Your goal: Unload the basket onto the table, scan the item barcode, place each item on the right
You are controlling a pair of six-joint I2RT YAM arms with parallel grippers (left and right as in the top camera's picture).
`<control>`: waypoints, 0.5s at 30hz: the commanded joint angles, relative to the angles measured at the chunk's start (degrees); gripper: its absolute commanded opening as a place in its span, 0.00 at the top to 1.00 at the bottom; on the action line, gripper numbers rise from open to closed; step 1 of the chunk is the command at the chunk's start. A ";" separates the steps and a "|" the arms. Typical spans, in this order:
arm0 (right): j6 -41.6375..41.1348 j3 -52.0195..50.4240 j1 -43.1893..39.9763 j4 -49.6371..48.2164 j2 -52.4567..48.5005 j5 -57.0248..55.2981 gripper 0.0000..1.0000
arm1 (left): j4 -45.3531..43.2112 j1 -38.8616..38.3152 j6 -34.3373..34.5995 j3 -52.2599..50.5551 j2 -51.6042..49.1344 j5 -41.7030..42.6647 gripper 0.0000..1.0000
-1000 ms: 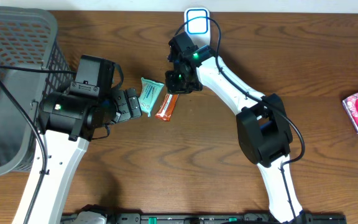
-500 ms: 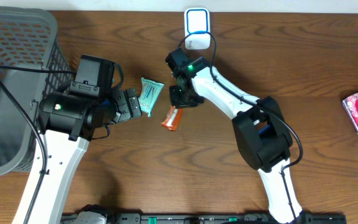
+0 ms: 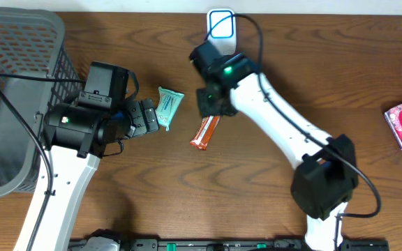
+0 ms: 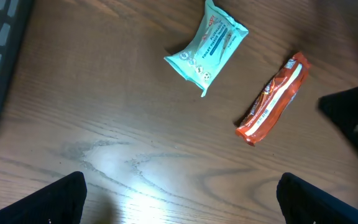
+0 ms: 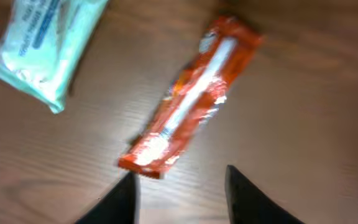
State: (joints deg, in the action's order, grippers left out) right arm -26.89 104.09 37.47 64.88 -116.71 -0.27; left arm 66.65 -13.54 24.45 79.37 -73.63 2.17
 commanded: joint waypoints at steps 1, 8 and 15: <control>-2.40 -1.18 3.04 -0.79 -3.30 -1.51 0.84 | 0.17 0.13 0.28 0.26 0.00 -0.74 0.02; -4.74 -1.25 5.22 0.26 -11.63 -0.72 0.97 | 0.17 0.13 0.28 0.26 0.00 -0.74 0.02; -3.67 -1.25 4.28 2.23 -14.78 -3.87 0.84 | 0.17 0.13 0.28 0.26 0.00 -0.74 0.02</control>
State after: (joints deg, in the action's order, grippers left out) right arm -30.55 102.98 42.44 66.46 -129.91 -1.91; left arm 66.67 -13.54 24.45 79.37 -73.63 2.17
